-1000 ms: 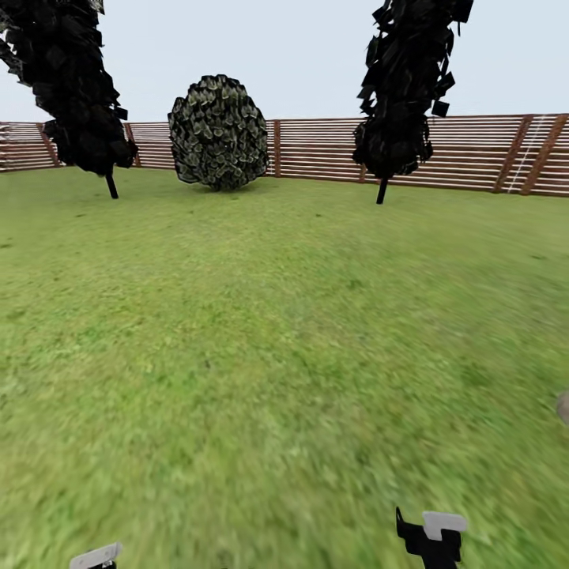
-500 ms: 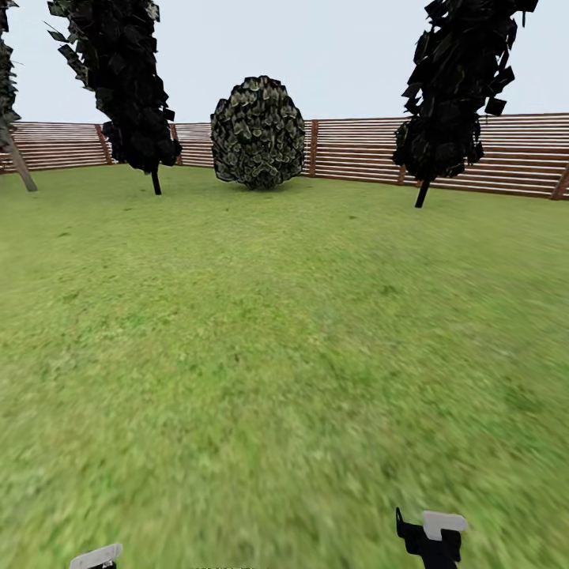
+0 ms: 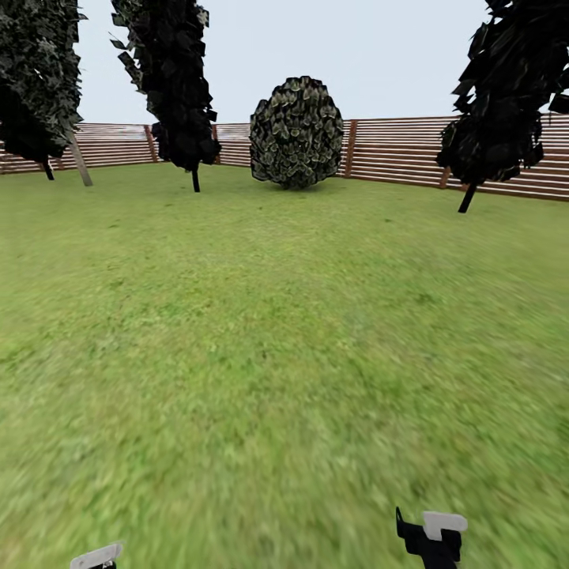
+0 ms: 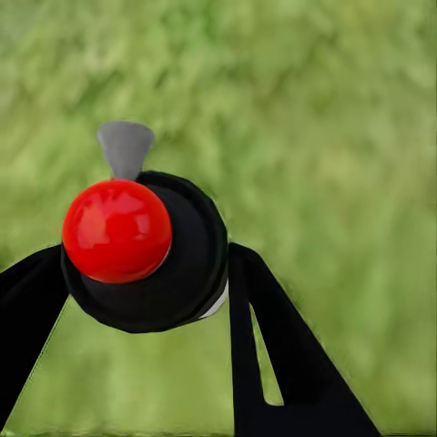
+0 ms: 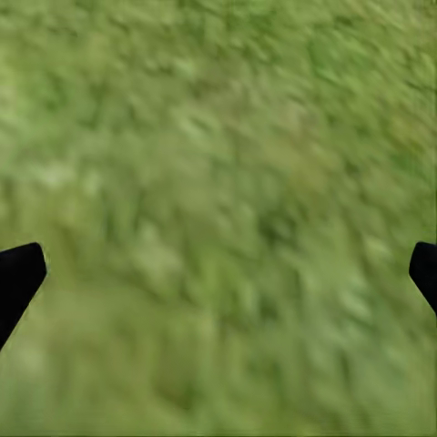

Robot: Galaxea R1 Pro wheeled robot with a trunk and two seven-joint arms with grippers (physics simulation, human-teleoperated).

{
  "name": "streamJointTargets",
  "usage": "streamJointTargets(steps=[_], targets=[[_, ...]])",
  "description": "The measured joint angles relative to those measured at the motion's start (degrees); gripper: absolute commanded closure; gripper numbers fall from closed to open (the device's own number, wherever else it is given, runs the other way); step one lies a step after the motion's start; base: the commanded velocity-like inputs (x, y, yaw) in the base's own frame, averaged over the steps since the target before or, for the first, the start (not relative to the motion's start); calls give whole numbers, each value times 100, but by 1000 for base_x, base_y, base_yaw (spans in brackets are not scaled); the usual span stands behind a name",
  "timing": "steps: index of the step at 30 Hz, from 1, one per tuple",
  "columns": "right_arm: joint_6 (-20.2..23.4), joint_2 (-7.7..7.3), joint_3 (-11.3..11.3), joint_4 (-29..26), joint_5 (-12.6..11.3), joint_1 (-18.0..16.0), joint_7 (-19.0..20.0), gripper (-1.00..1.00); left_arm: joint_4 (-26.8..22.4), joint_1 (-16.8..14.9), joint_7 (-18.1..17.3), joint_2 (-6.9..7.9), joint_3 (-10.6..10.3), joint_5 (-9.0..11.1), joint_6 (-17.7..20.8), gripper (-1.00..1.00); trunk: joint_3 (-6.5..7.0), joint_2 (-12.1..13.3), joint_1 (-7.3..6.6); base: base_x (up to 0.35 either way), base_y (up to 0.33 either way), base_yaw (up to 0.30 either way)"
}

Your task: In the garden, pick up the pesticide atomizer on the floor and spray pesticide onto both trees until each tree trunk is fully covered.

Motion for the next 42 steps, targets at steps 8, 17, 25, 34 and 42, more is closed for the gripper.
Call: streamJointTargets(steps=[8, 17, 25, 34, 42], targets=[[0, 0, 0, 0, 2, 0, 3, -100, -8, 0, -7, 0, 0, 0, 6, 100, 0, 0, 0, 0, 0, 278], [0, 0, 0, 0, 1, 0, -1, -100, -4, 0, -2, 0, 0, 0, 5, 100, -3, 0, 0, 0, 0, 278], [0, 0, 0, 0, 0, 0, -3, -100, 0, 0, 0, 0, 0, 0, 0, 100, -25, 0, 0, 0, 0, 278], [0, 0, 0, 0, 0, 0, -3, -100, 7, 0, 0, 5, 4, 6, -1, 100, -52, 0, 0, 76, 33, 278], [0, 0, 0, 0, 0, 0, -3, -100, 9, 18, 5, 9, 6, 9, -3, 100, -77, 0, 0, 268, 198, 279]])
